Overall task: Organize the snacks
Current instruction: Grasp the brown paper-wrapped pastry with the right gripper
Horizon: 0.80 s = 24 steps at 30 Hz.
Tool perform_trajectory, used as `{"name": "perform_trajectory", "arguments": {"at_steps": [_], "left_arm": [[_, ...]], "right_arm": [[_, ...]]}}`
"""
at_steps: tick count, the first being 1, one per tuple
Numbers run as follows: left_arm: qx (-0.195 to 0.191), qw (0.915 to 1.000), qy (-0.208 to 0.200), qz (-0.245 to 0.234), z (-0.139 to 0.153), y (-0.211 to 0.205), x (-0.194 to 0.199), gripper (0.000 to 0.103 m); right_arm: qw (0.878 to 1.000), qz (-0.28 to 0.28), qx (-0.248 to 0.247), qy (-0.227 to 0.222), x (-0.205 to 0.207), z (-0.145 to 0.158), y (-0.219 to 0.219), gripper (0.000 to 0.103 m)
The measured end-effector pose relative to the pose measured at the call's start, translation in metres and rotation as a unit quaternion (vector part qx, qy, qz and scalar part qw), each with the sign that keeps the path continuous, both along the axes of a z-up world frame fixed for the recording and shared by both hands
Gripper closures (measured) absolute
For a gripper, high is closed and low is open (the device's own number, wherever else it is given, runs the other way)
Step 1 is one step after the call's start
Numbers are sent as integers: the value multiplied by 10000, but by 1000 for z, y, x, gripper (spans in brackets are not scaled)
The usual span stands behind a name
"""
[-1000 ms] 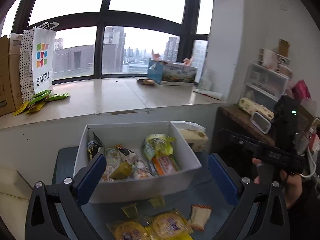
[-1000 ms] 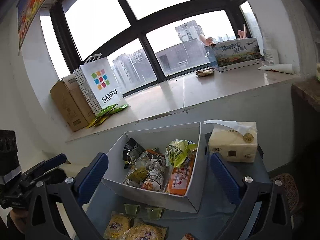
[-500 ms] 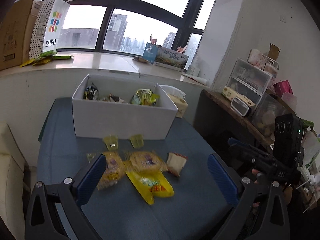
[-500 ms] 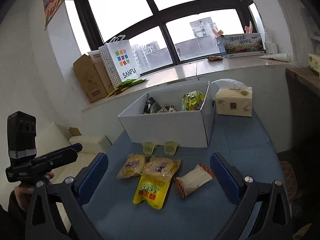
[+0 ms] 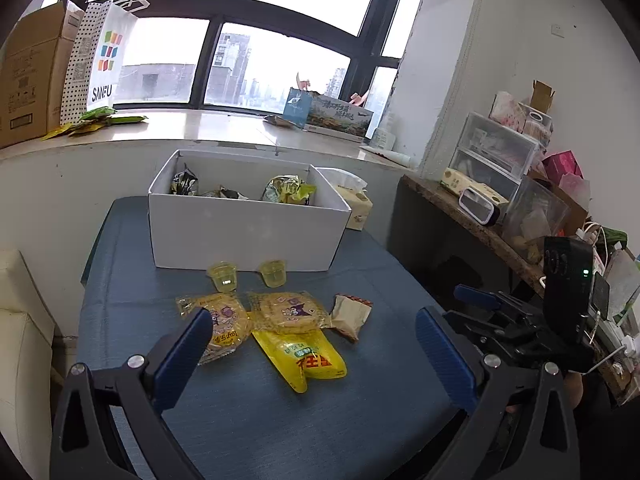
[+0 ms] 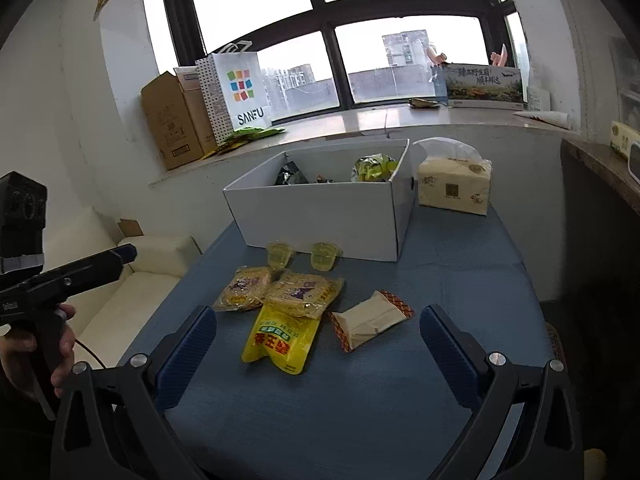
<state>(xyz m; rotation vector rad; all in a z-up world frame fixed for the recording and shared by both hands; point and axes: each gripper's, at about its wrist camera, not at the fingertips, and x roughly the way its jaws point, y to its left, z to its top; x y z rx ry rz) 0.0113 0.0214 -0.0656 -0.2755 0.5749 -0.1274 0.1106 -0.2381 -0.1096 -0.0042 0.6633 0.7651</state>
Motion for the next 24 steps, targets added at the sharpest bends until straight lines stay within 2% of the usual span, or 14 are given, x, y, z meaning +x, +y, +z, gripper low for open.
{"name": "perform_trajectory", "arguments": {"at_steps": [5,8,12,15,19,21,23,24], "left_arm": [[-48,9999,105,59,-8,5,2,0],[-79,9999,122,47,-11,6,1,0],[-70,9999,134,72,-13,6,1,0],[-100,9998,158,78,-15,9,1,0],[-106,9997,198,123,-17,14,-1,0],[-131,9996,208,162,-19,16,-1,0],[-163,9994,256,181,-21,18,1,0],[-161,9993,274,193,-22,18,1,0]], "right_arm": [[9989,70,139,439,21,-19,1,0],[9973,-143,-337,639,42,-37,13,0],[9919,-159,-936,840,69,-66,37,0],[9892,-70,-1040,1034,86,-81,50,0],[9828,130,-1642,838,99,-96,70,0],[9811,299,-1728,816,104,-102,75,0],[9791,348,-1909,606,103,-105,77,7],[9778,349,-2005,503,101,-105,78,16]]}}
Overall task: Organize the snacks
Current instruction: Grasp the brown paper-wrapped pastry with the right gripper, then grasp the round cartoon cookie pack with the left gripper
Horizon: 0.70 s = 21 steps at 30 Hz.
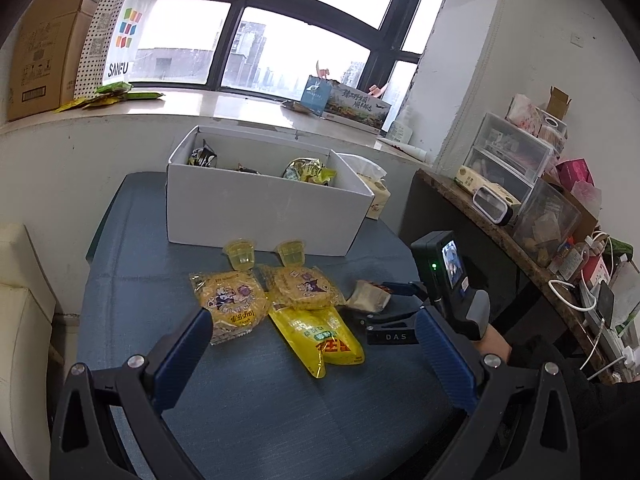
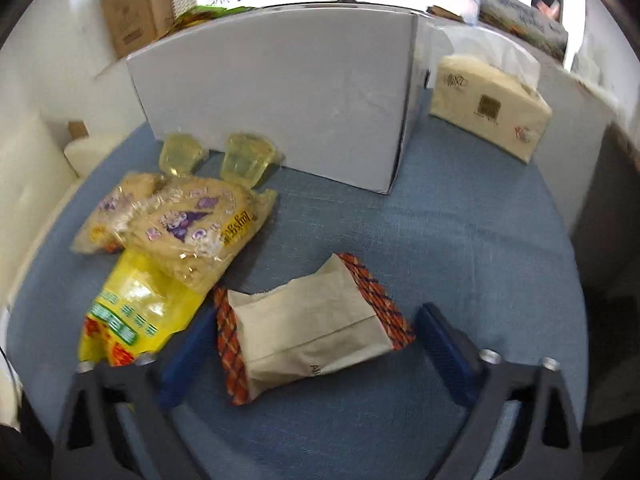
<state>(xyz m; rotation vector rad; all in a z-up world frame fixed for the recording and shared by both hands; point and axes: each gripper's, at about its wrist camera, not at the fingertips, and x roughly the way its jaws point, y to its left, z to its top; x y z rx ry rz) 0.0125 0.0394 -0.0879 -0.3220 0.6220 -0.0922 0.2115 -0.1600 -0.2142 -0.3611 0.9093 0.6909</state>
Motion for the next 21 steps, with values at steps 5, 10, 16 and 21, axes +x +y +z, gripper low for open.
{"name": "perform_trajectory", "arguments": {"at_steps": [5,10,16,21], "left_arm": [[2,10000,41,16,-3,1,2,0],[105,9997,210,-1,-12,0,14,0],[217,9981,514,-247,-26,-14,47,0],[474,9935,872,-566,-42,-35,95,0]], "right_arm": [[9997,19,214,85,-6,6,-15,33],[9961,-146,845,194,-21,22,-46,33],[9878,-384,1501,124,-49,54,-79,33],[9832,-488,1753,126,-63,69,-94,33]]}}
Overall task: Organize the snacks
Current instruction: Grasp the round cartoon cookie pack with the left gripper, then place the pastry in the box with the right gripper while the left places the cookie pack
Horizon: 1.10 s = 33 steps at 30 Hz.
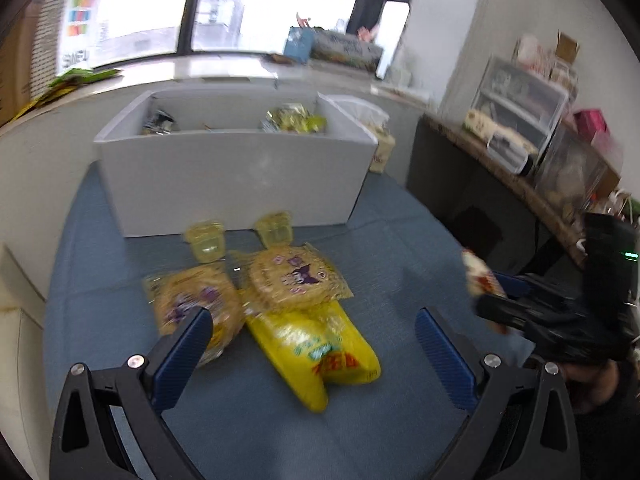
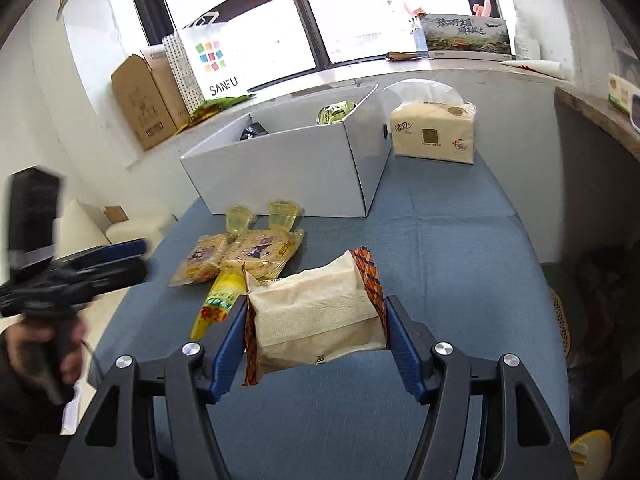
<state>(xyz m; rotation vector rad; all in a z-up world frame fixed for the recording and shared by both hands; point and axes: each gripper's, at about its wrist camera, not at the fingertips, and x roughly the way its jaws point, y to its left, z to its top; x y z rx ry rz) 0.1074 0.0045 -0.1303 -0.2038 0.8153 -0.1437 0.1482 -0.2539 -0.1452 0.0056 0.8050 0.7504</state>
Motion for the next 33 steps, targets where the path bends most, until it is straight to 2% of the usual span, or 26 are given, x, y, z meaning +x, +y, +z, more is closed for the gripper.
{"name": "perform_trajectory", "arguments": {"at_steps": [5,12,16,18,20,21,22,24,26,27,31,33], "left_arm": [[157,9984,551,33,-23,-9,52,0],[977,9902,996,-37,-46,-25,95,0],[964,9876,1240,-38,-62,-25,105,0],[770,9882,1321,7,-68,-19,105,4],[791,9894,1216,13,-65,-17,100,17],[875,9893,1170,15,-62,-16,98,38],[769,9908,1111,-3,-58,-14,95,42],[385,9949,935,-15,-49,-6,88,44],[327,9970,704,-14,-36,-3,79,45],[280,9979,591,-28,-29,-1,74,49],[-68,9998,148,-99,0,5,50,49],[-105,9999,-58,-100,15,6,39,49]], "right_arm": [[9998,59,82,-169,-15,11,-11,33],[9996,148,167,-156,-16,9,-9,33],[9997,171,88,-125,-16,5,-5,33],[9998,170,58,-113,-16,5,-5,33],[9998,165,56,-124,-17,5,-6,33],[9998,153,62,-120,-17,5,-6,33],[9998,140,63,-117,-17,5,-6,33],[9998,154,52,-108,-16,4,-6,33],[9997,197,31,-127,-18,4,-3,33],[9997,216,15,-129,-19,4,-1,33],[9996,255,9,-122,-20,3,2,33],[9996,244,15,-125,-20,4,3,33]]}}
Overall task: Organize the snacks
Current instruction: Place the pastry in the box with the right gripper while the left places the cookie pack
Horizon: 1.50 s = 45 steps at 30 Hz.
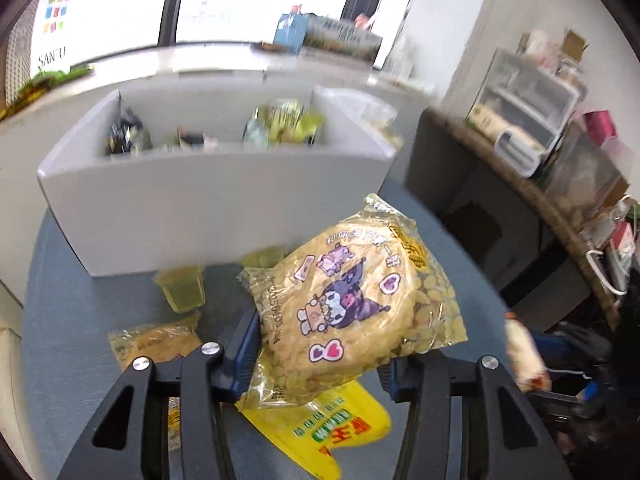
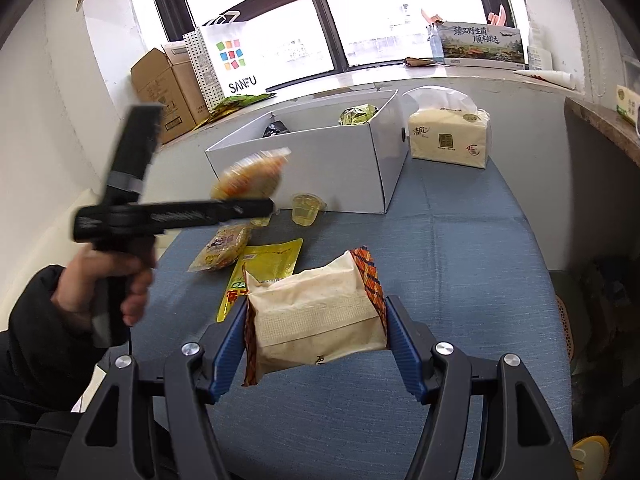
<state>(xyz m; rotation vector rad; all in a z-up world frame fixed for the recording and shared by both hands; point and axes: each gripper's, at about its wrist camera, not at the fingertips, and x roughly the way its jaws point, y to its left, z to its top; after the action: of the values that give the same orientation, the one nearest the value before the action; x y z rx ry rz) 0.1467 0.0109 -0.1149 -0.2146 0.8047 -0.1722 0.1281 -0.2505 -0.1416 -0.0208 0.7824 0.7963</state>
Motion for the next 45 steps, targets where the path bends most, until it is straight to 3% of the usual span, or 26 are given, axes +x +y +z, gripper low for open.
{"name": "perform_trajectory", "arguments": {"at_steps": [8,10,18,25,33,35,36,37,38,39,41,45], "left_arm": [[-354,9978,-543,-95,49,16,-11,49],[-182,9970,-746,-80,60,20,-10,49],[-248,9933,-1093,287,96,64,51,49],[-295,9950,-683,662,93,108,129,49],[-69,9952,-309,925,70,130,165,49],[-138,9946,-205,1012,63,136,170,45],[-89,9933,-108,1145,60,139,173,34],[-46,9923,11,1241,56,142,175,12],[-88,9917,51,1281,52,145,175,2],[-94,9919,1,1270,50,146,173,0],[87,9923,46,1235,46,143,171,0],[99,9936,114,1121,40,138,165,0]], "right_arm": [[9993,-36,345,-163,13,21,6,33],[9985,-56,511,-182,24,32,10,33],[9955,-37,835,-449,98,85,56,33],[9954,-356,885,-80,191,107,120,33],[9987,-485,156,1,249,100,184,33],[9985,-536,69,31,256,97,192,30],[9982,-594,65,38,258,95,195,25],[9982,-590,72,68,260,94,197,12],[9985,-528,97,139,261,92,199,6],[9985,-491,125,183,262,91,200,0],[9984,-555,-10,115,256,89,200,0],[9981,-589,-156,-120,243,87,198,0]]}}
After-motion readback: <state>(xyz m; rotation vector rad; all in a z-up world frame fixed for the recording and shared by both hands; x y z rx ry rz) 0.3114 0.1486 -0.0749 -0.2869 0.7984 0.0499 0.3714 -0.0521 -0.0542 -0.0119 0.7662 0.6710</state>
